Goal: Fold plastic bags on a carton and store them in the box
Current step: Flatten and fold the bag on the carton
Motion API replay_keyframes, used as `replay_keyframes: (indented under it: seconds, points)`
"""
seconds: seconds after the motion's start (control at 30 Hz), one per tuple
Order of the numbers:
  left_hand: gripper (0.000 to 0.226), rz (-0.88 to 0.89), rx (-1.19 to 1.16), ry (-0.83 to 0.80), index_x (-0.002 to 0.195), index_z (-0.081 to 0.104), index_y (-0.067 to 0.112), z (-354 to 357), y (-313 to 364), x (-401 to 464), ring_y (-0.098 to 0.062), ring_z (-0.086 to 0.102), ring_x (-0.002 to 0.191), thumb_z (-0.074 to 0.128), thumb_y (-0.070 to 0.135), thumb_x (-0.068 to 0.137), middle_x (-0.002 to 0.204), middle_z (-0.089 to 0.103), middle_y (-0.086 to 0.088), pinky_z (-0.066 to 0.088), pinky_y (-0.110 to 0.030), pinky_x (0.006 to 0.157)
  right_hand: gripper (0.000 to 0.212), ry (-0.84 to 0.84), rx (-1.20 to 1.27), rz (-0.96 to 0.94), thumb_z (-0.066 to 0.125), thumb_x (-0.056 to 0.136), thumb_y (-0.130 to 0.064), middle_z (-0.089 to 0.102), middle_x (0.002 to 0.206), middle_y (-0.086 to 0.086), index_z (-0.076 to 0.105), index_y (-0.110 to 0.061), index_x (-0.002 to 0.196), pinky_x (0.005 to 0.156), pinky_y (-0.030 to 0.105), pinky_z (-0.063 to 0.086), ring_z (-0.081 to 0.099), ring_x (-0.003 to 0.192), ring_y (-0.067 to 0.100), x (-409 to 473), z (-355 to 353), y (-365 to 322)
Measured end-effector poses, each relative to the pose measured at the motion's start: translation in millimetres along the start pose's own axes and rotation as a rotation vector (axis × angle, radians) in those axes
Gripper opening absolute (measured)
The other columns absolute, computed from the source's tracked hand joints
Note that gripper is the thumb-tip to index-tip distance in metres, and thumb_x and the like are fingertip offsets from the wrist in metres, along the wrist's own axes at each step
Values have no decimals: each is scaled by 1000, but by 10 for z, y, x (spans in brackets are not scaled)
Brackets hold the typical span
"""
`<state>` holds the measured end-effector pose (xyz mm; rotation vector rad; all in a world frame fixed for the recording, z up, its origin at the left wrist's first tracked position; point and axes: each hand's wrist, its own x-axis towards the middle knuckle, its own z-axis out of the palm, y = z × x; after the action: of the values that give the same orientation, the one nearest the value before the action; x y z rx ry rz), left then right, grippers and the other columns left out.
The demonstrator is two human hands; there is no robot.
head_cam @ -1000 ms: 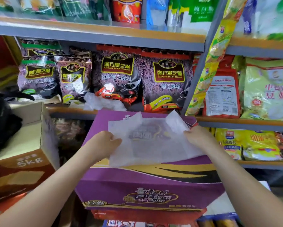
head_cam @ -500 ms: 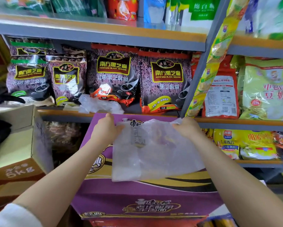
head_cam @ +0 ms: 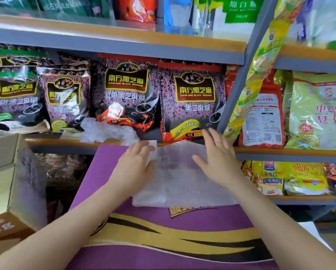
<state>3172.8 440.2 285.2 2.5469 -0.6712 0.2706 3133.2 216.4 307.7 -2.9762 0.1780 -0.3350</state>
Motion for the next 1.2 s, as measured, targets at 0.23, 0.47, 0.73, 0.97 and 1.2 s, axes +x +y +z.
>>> replay_keyframes:
  seconds: [0.23, 0.47, 0.73, 0.97, 1.2]
  points:
    - [88, 66, 275, -299, 127, 55, 7, 59, 147, -519, -28, 54, 120, -3, 62, 89, 133, 53, -11, 39, -40, 99, 60, -431, -25, -227, 27, 95, -55, 6, 159, -3, 17, -31, 149, 115, 39, 13, 10, 145, 22, -54, 126, -366]
    - [113, 34, 267, -415, 146, -12, 14, 15, 182, -592, -14, -10, 143, -1, 85, 59, 156, -12, 0, -10, -25, 111, 75, -399, -172, -164, 18, 89, -67, -4, 159, -1, -1, -28, 150, 115, 48, 7, 0, 146, 26, -49, 326, -397]
    - [114, 1, 279, -167, 130, 45, 13, -16, 120, -245, -26, 20, 138, -8, 84, 58, 153, 21, -8, 16, -40, 109, 74, -342, -144, -131, 18, 89, -67, -7, 159, -4, -3, -29, 149, 114, 48, 7, -2, 145, 25, -126, 378, -397]
    - [153, 9, 359, -452, 145, -12, 8, 101, 25, -206, -27, -13, 143, -12, 98, 22, 154, -15, -16, -4, -41, 116, 79, -279, -98, -122, 17, 88, -69, -13, 158, 0, -4, -24, 150, 116, 43, -1, -6, 146, 22, -236, 326, -404]
    - [155, 34, 421, -547, 145, -13, 11, 77, 58, -115, -35, -16, 141, -3, 101, 20, 153, -18, -19, -1, -46, 116, 129, -277, -182, -40, -10, 45, -95, -15, 158, -1, -11, -18, 149, 117, 39, -8, -14, 145, 13, -456, 160, 114]
